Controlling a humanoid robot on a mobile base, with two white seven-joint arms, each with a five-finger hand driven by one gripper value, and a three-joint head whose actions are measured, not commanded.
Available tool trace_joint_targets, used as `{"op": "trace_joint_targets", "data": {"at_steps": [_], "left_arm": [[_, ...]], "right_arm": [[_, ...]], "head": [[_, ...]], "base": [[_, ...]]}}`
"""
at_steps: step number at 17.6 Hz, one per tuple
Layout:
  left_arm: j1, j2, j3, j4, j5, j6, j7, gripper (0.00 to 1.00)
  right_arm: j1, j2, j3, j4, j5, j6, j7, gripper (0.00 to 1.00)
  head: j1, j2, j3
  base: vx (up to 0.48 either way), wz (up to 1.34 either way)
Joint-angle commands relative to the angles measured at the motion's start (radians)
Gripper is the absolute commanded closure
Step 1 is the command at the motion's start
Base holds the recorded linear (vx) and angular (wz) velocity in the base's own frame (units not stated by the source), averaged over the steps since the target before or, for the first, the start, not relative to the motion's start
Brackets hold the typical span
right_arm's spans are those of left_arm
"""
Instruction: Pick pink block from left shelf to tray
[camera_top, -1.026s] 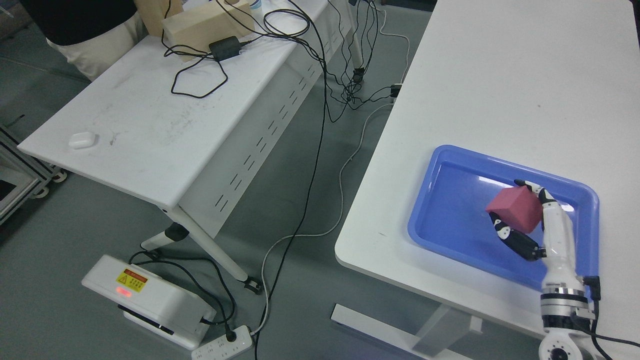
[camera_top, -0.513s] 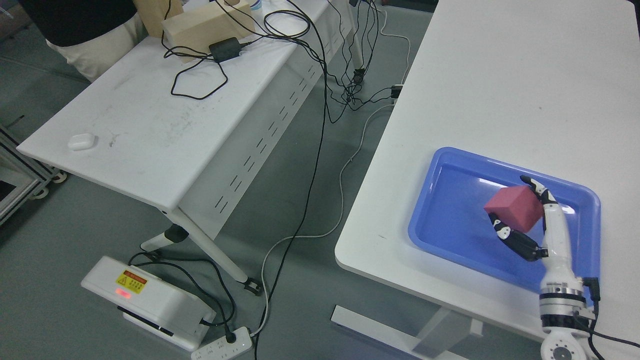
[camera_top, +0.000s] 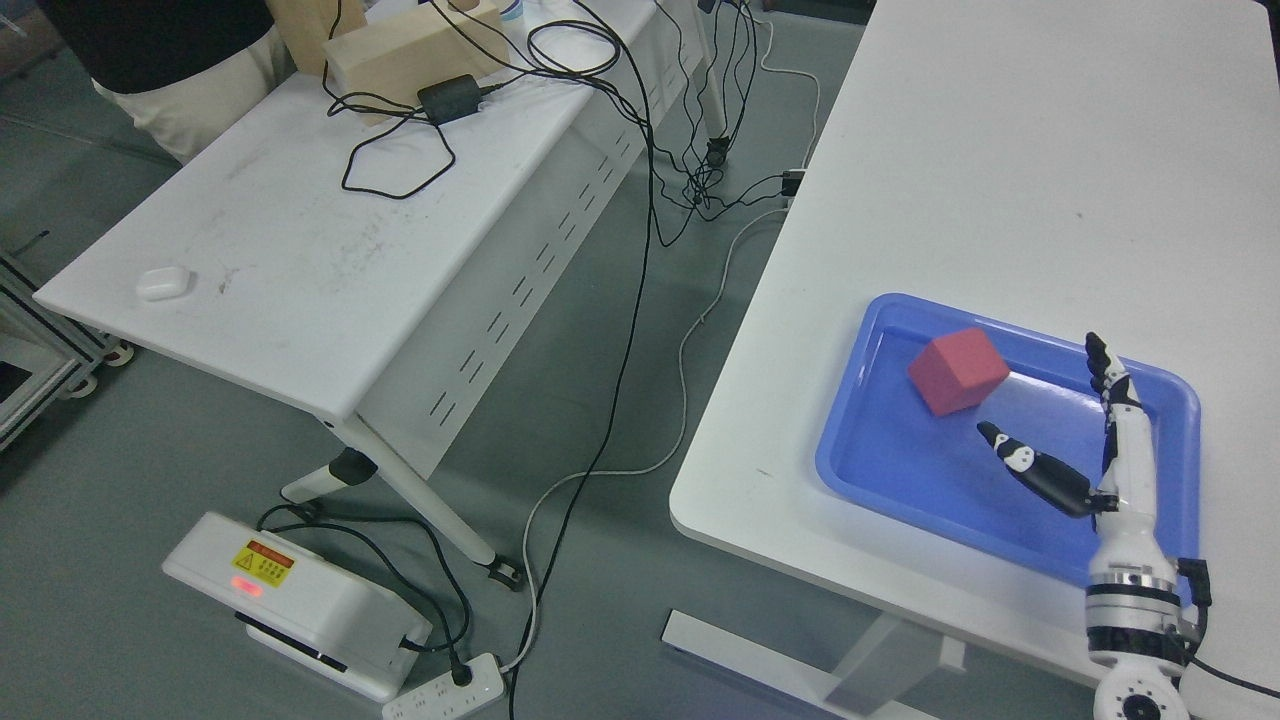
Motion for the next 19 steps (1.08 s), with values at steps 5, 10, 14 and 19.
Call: {"op": "trace_joint_targets", "data": {"at_steps": [5,10,14,19], "left_arm": [[0.009,0.017,0.000,0.000,-0.002,-0.001,-0.001,0.00],[0.009,0.017,0.000,0.000,-0.002,-0.001,-0.001,0.00],[0.009,0.017,0.000,0.000,-0.002,-0.001,-0.001,0.00],[0.009,0.017,0.000,0.000,-0.002,-0.001,-0.001,0.00]], "right_arm": [[-0.002,-0.018,-0.067,0.000,-0.224,0.038,-0.013,0.00],[-0.015,-0.018,-0.098,0.000,-0.248,0.112,-0.012,0.00],[-0.014,-0.018,-0.104,0.000,-0.249,0.135,-0.012,0.00],[-0.015,-0.018,-0.104,0.002,-0.249,0.175,-0.010,0.00]], "head": [[0.0000,0.000,0.000],[0.0000,0.000,0.000],[0.0000,0.000,0.000],[0.0000,0.000,0.000]], "base": [[0.000,0.00],[-0.028,-0.02],[-0.086,-0.09],[-0.121,0.00]]}}
